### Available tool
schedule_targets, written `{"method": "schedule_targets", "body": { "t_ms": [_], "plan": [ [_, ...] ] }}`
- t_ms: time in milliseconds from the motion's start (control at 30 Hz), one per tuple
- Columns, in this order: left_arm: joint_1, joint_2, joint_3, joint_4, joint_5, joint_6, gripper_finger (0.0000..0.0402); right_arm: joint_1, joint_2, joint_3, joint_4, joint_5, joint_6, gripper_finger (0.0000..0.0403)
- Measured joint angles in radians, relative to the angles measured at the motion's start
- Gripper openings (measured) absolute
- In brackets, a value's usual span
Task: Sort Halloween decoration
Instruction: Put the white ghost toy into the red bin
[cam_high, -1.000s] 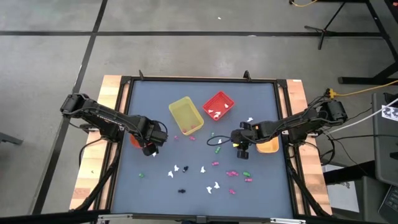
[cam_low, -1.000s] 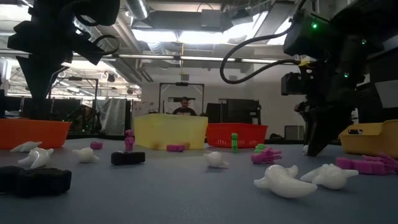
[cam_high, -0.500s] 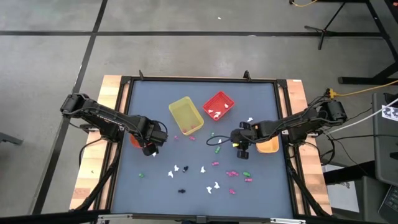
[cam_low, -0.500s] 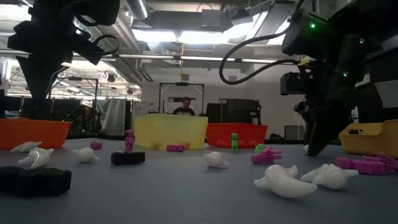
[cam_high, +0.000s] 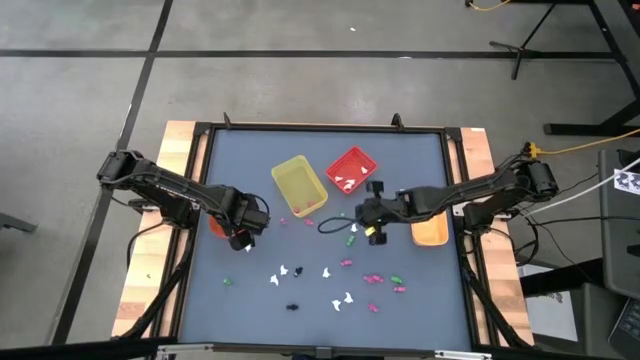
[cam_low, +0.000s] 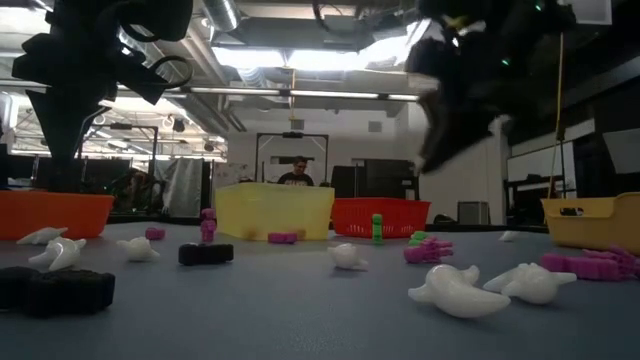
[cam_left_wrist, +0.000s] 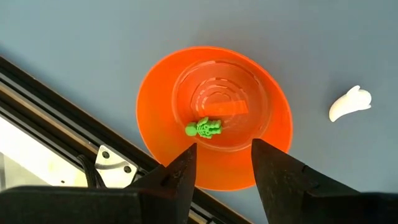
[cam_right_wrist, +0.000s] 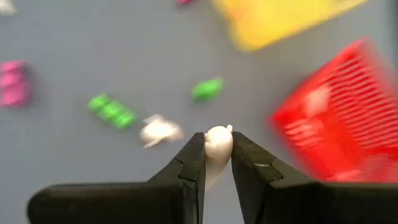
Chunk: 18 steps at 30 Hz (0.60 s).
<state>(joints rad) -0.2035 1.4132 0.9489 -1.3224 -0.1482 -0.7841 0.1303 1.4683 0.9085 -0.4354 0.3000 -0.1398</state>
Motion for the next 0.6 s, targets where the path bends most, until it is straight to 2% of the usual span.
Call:
{"method": "schedule_targets", "body": {
  "t_ms": [133, 200, 333, 600],
  "plan": [
    [0.0, 0.0, 0.0, 0.0, 0.0, 0.0, 0.0137, -0.003, 0.0, 0.015, 0.075, 0.175, -0.169, 0.006],
    [0.0, 0.0, 0.0, 0.0, 0.0, 0.0, 0.0137, -0.017, 0.0, 0.015, 0.117, 0.203, -0.261, 0.006],
    [0.0, 0.0, 0.0, 0.0, 0.0, 0.0, 0.0137, -0.07, 0.004, 0.014, 0.157, 0.175, -0.367, 0.006],
    [0.0, 0.0, 0.0, 0.0, 0.0, 0.0, 0.0137, -0.208, 0.005, 0.014, 0.156, 0.123, -0.389, 0.006]
  ]
}}
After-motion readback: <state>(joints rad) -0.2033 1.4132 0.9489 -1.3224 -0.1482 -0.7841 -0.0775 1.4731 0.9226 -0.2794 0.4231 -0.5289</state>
